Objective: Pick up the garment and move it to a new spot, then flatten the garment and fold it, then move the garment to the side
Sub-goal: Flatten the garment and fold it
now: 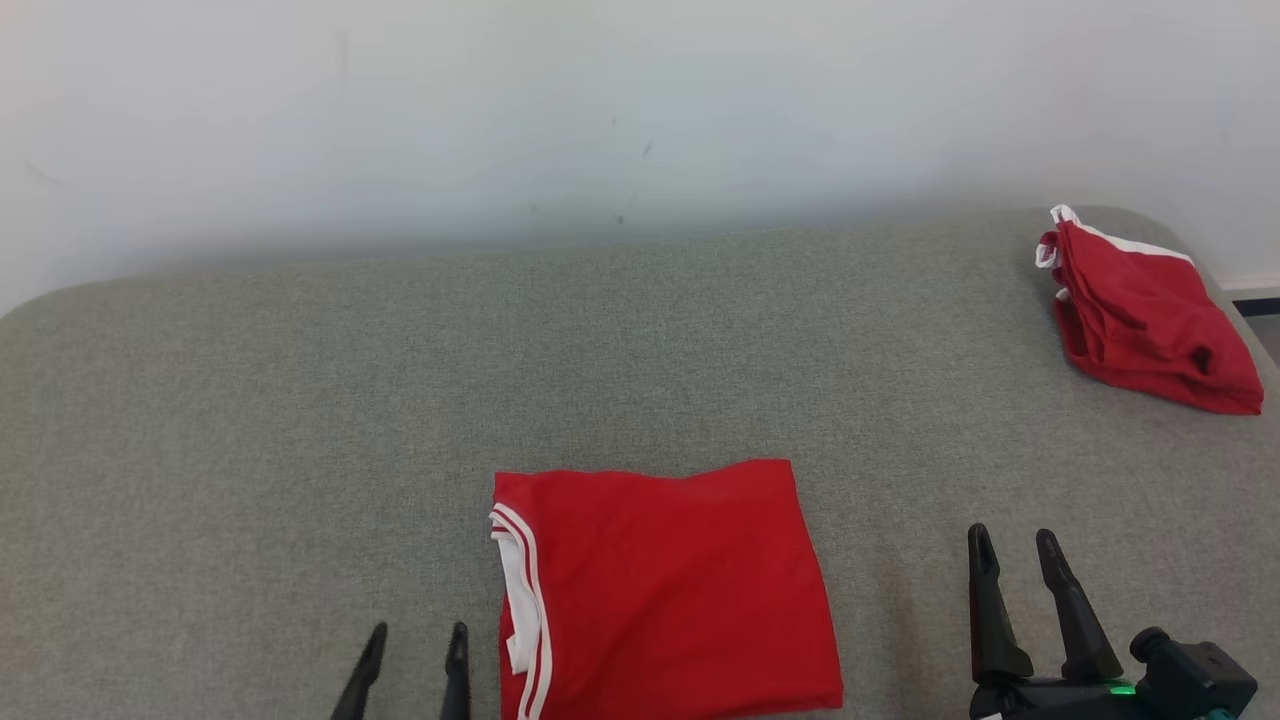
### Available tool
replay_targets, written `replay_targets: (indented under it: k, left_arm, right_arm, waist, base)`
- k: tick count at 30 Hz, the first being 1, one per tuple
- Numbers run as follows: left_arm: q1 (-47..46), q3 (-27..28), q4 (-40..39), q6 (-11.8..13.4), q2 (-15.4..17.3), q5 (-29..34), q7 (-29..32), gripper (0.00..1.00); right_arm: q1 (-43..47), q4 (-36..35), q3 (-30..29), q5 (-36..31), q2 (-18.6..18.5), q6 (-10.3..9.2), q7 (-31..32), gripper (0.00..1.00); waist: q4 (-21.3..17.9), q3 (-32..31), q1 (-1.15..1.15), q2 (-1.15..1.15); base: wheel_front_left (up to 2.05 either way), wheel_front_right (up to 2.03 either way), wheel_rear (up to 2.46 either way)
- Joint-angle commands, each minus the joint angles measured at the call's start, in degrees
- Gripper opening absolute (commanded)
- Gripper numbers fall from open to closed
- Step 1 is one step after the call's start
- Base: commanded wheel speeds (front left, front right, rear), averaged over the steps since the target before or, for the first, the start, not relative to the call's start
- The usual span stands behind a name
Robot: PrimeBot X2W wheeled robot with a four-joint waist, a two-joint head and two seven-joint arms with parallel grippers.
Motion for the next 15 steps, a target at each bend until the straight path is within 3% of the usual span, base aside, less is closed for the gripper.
replay_targets:
  k: [1, 15]
  left_arm:
    - [0.38, 1.42, -1.41, 0.50, -0.02, 0.73, -0.17, 1.00]
    - [0.22, 14.44, -7.14, 1.56, 1.26, 4.63, -0.17, 1.00]
  right_arm:
    - [0.21, -0.29, -0.13, 0.05, 0.28, -0.15, -0.26, 1.00]
    - [0.64, -0.50, -0.48, -0.46, 0.11, -0.15, -0.26, 1.00]
  waist:
    - [0.17, -0.04, 0.00, 0.00]
    - [0.64, -0.82, 0.00, 0.00]
  base:
    - [0.00, 0.00, 0.00]
    - [0.00, 0.00, 0.00]
